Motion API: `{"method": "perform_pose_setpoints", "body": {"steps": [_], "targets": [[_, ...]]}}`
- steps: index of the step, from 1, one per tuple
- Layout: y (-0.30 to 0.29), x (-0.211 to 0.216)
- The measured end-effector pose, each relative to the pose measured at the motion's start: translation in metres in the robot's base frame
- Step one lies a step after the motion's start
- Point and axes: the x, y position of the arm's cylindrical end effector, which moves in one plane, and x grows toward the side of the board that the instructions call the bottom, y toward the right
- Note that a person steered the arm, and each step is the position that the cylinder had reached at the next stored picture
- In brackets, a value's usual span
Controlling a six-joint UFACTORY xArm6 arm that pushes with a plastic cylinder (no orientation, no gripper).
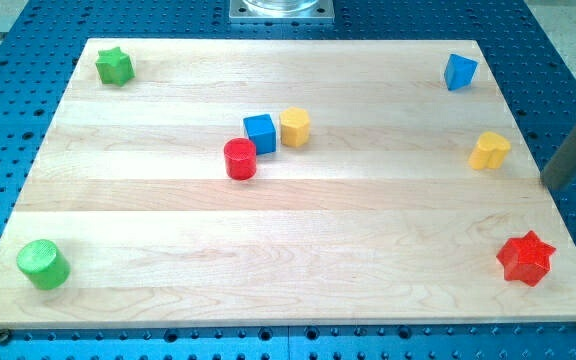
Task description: Slide the yellow heart diagonal to the red star
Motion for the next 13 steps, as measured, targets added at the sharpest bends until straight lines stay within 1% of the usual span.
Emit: {"method": "perform_pose_setpoints", "body": {"steps": [1, 2, 3, 4, 5, 6, 7, 8, 9, 10, 11, 12, 13], "targets": [[-0.001, -0.049], [-0.022, -0.055], [-0.053, -0.049], [-0.104, -0.037], [-0.141, -0.025], [-0.119, -0.031], [-0.060, -0.065], [-0.050, -0.054], [-0.071, -0.019], [-0.091, -0.008], [-0.119, -0.015], [-0.132, -0.015], [-0.097, -0.015]]}}
